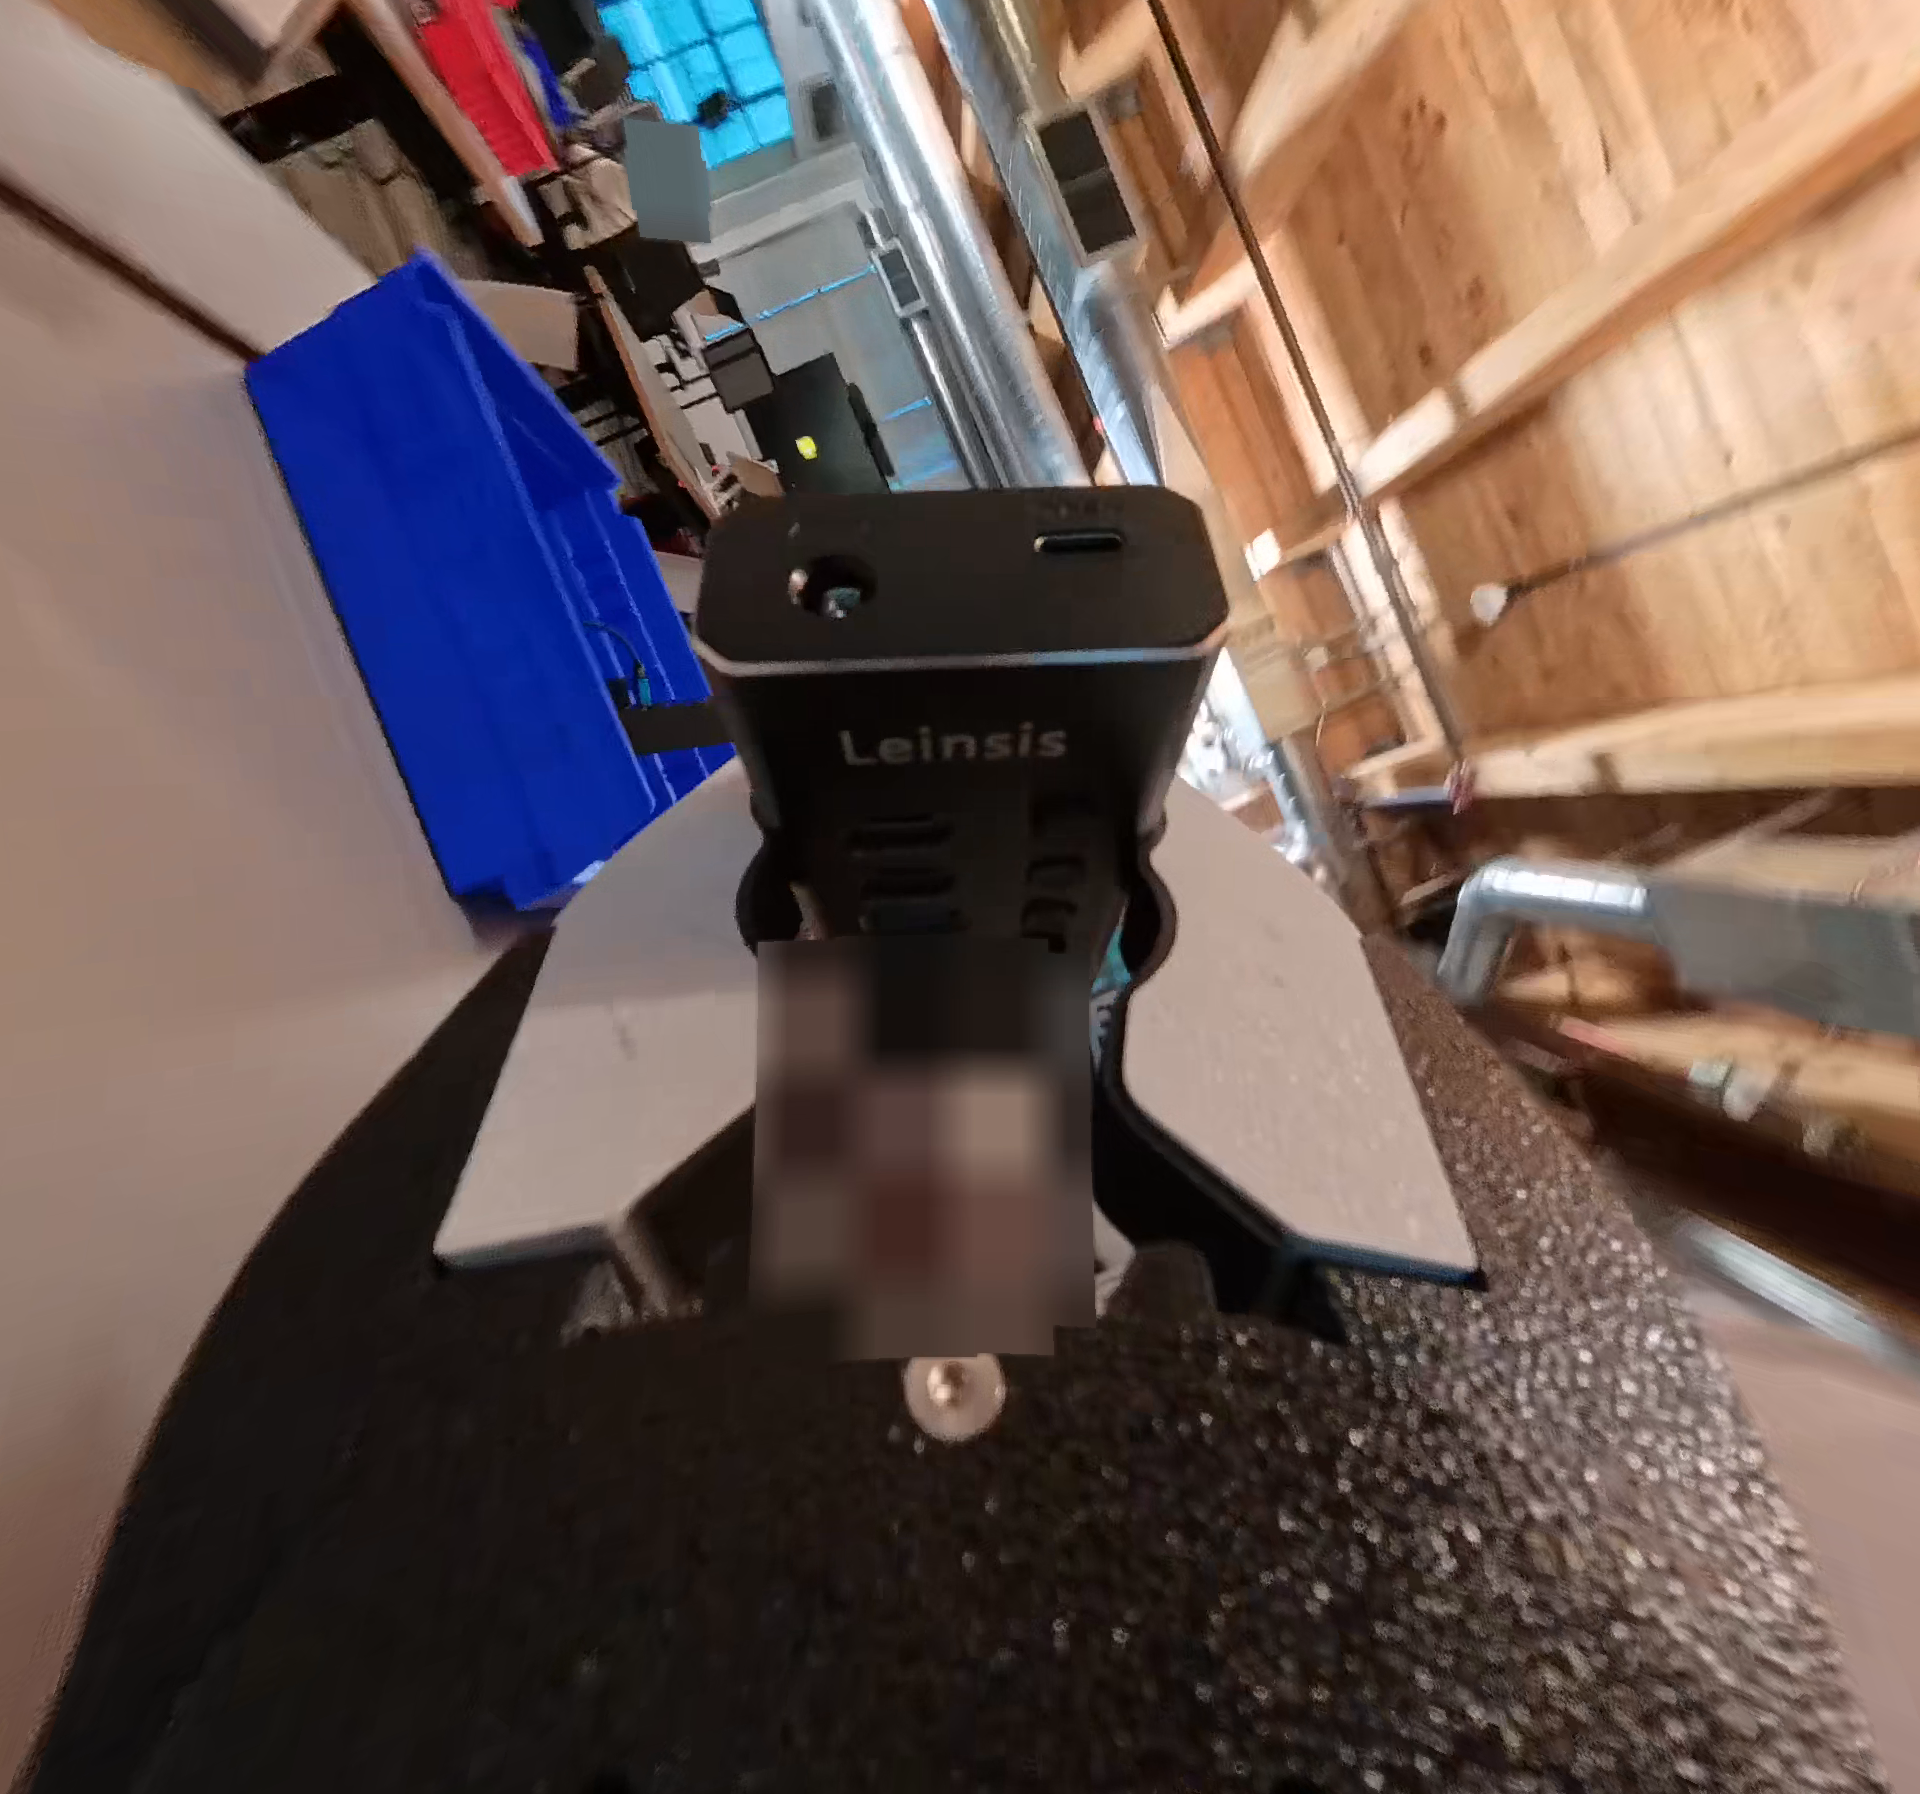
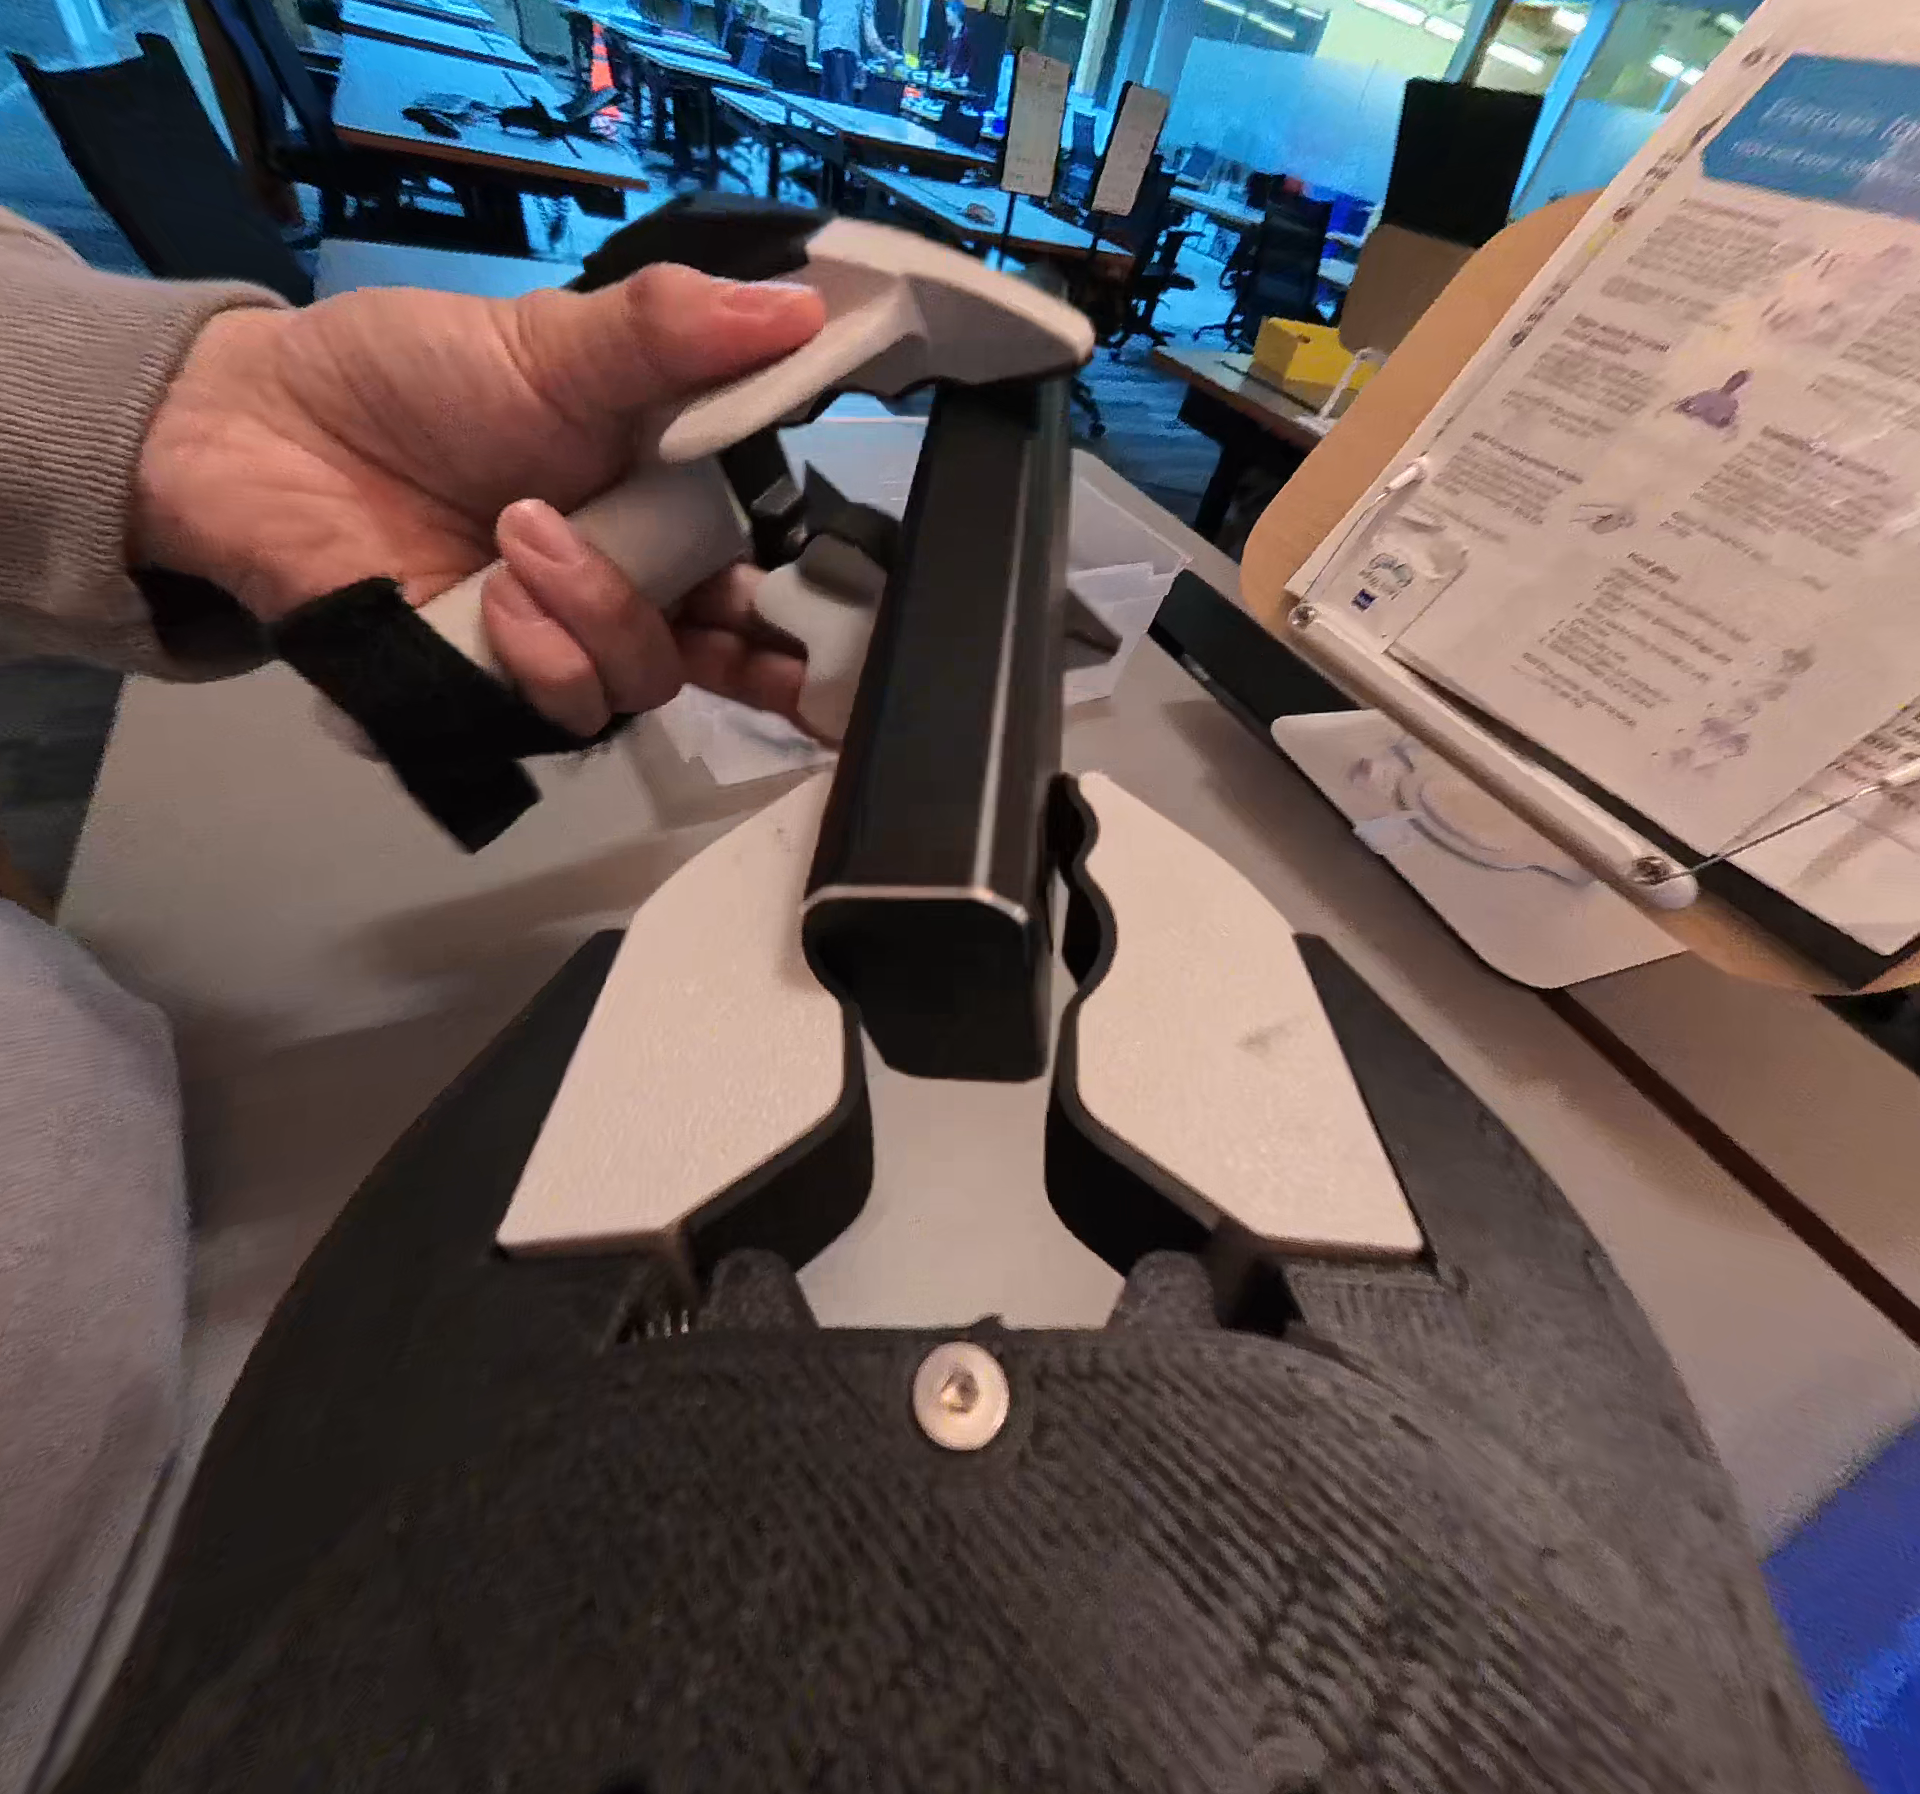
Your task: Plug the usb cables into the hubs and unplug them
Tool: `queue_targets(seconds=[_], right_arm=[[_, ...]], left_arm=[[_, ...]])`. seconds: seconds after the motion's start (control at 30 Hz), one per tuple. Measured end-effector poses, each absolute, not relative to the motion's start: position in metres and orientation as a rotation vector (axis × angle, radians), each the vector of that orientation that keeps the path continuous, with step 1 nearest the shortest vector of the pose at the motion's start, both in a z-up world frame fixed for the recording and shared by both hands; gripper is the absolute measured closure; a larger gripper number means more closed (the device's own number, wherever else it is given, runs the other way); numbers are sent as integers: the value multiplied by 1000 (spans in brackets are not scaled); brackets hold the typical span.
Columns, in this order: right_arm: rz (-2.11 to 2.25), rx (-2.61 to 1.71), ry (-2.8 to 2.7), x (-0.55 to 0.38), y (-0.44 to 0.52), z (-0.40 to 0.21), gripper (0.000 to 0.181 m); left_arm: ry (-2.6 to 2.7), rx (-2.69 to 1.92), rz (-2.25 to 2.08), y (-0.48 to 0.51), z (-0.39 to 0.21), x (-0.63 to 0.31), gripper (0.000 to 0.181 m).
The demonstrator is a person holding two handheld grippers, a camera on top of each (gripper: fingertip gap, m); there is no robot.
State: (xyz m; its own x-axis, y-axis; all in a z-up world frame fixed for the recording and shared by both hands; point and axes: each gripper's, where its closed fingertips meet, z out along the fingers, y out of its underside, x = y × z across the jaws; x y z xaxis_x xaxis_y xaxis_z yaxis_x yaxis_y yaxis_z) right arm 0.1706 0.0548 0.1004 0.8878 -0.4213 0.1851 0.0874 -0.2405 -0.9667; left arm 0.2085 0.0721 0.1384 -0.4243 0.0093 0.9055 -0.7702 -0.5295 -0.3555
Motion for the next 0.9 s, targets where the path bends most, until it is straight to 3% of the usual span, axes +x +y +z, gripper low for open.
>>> queue_targets(seconds=[0.27,0.4,0.53,0.7,0.8,0.9], right_arm=[[59,-1662,347,157,54,104,86],[217,-1720,221,137,79,101,92],[9,-1837,119,141,92,91,119],[-50,-1828,113,142,92,84,120],[-90,-1836,154,149,87,81,120],[-143,-1857,164,153,81,77,120]], left_arm=[[-2042,544,2156,57,166,181,121],[-2236,176,2026,43,159,157,121],[-2409,10,1877,35,139,143,121],[-2483,38,1860,37,132,143,122],[-2605,117,1818,45,138,149,103],[-2738,96,1728,52,145,147,102]])
